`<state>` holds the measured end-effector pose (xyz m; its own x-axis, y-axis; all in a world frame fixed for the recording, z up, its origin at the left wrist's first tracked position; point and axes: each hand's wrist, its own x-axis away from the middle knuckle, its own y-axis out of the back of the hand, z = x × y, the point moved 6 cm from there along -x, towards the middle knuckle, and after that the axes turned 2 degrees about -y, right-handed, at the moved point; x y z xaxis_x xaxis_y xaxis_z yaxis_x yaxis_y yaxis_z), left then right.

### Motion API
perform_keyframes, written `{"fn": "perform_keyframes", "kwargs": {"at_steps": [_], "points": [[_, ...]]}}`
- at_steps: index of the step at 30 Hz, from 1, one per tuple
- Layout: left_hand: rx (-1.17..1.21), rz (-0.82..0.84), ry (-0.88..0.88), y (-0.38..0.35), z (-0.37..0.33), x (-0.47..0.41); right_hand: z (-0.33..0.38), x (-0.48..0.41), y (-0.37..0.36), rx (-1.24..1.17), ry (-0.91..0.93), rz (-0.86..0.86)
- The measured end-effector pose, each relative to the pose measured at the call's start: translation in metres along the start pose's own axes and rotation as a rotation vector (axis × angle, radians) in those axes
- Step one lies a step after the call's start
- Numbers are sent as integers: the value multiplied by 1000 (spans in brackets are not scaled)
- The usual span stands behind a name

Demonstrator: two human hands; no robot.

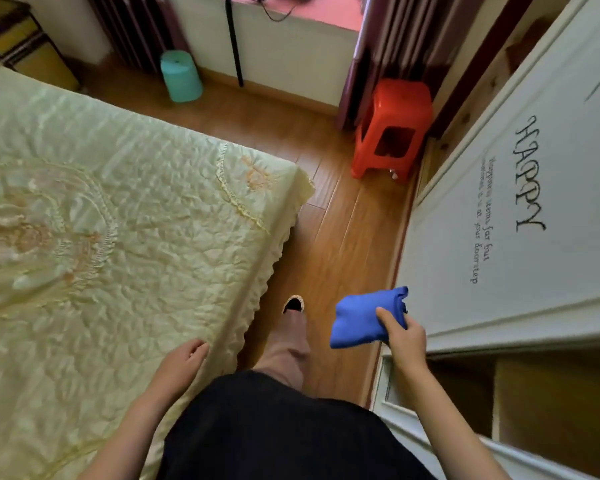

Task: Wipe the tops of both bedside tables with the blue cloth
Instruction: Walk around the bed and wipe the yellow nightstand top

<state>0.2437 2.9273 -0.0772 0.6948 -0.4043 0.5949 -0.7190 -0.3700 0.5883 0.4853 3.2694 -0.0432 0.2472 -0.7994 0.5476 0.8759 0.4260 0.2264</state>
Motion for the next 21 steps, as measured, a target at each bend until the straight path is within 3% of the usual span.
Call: {"fn": "perform_keyframes", "kwargs": {"at_steps": [6,16,21], "points": [[-48,32,-65,35,-104,-145,86,-117,-34,1,-36,-92],[-140,120,-346,88,-369,-324,224,-266,-15,-93,-35,-310],[-95,112,-296,78,-441,-406,267,-382,-22,-105,-81,-308]]}}
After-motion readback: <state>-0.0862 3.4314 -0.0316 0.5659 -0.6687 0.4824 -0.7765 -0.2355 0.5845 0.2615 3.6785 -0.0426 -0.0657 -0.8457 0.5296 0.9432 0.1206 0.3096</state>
